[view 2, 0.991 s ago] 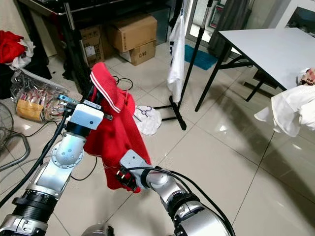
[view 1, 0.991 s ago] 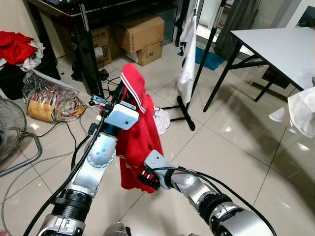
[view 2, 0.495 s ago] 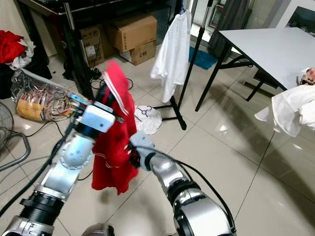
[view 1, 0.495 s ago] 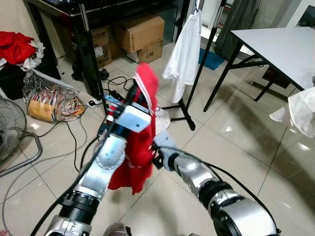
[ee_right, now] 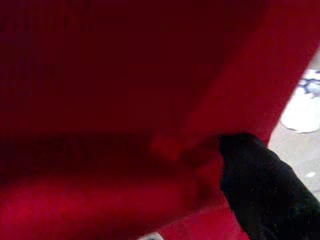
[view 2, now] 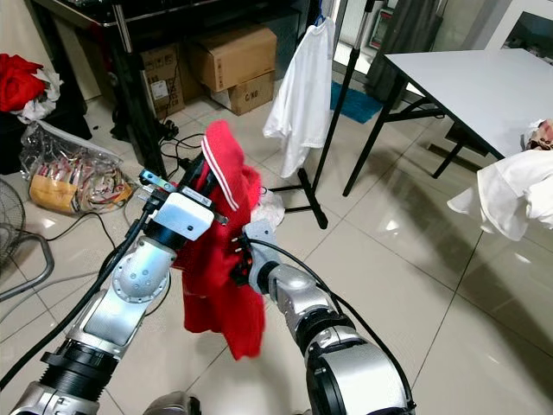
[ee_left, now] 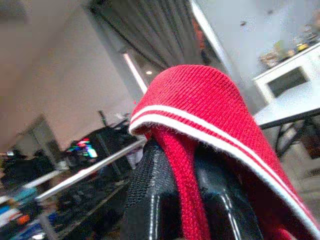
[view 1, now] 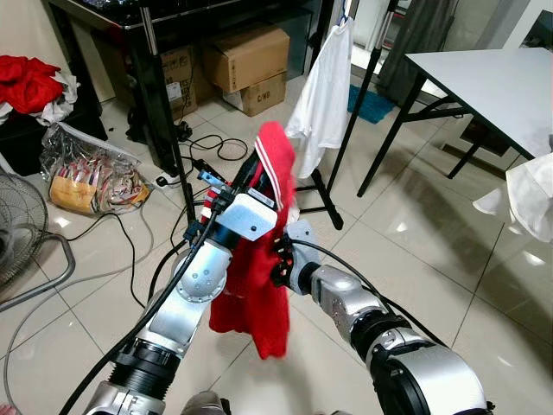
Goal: Hang hanger
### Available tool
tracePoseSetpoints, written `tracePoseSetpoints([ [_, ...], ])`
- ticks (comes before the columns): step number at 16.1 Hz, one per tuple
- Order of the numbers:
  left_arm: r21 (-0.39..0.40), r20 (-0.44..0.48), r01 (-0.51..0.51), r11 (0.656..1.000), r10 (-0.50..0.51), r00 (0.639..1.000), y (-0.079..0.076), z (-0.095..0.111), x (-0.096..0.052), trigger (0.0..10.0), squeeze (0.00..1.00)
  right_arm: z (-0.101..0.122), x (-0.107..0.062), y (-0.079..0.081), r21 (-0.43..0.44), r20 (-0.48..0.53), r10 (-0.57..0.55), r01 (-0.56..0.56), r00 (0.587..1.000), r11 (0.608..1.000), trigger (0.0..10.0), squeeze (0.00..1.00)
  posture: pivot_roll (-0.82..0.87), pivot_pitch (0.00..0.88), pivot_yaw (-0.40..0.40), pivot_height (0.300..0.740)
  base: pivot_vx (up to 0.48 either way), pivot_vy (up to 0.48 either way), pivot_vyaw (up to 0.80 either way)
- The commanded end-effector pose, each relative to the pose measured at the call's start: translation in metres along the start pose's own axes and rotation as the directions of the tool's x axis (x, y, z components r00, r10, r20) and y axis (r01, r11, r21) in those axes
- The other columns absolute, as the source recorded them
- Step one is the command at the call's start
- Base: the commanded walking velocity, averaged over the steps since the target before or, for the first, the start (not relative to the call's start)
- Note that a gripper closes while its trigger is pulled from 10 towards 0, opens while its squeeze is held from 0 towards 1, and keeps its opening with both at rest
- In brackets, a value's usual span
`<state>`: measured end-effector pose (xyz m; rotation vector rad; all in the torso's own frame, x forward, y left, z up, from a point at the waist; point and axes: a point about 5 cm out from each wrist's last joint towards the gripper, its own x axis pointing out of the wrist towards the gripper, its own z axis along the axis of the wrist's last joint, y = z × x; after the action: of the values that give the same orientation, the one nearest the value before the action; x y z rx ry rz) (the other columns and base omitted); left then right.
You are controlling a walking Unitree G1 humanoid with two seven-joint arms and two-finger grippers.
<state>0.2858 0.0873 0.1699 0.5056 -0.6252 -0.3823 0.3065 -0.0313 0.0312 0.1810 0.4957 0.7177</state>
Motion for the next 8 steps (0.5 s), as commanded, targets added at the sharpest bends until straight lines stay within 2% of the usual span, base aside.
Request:
tracePoseSetpoints([
  [1,-0.027,0.018,0.038,0.999,-0.037,0.999,-0.007,0.005,0.002,10.0,0.00,0.041,0.034,0.078,0.011,0.124,0.215,-0.218,0.969,0.976,10.0,0.00,0.16,0.026,-0.033,0.740,0.000,0.000,0.00],
  [3,-0.057,0.005,0.104,0.993,-0.104,0.995,-0.017,0.004,-0.001,10.0,0.00,0.057,0.035,0.074,0.076,0.187,0.196,-0.213,0.962,0.974,10.0,0.00,0.17,0.026,-0.032,0.740,0.000,0.000,0.00],
  [5,-0.069,-0.003,0.126,0.990,-0.126,0.992,-0.022,0.003,-0.003,10.0,0.00,0.073,0.035,0.071,0.134,0.252,0.168,-0.206,0.953,0.969,10.0,0.00,0.17,0.026,-0.032,0.740,0.000,0.000,0.00],
  [8,-0.068,-0.015,0.121,0.990,-0.122,0.992,-0.020,0.002,-0.006,10.0,0.00,0.084,0.033,0.066,0.119,0.286,0.152,-0.193,0.946,0.974,10.0,0.00,0.17,0.024,-0.035,0.740,0.000,0.000,0.00],
])
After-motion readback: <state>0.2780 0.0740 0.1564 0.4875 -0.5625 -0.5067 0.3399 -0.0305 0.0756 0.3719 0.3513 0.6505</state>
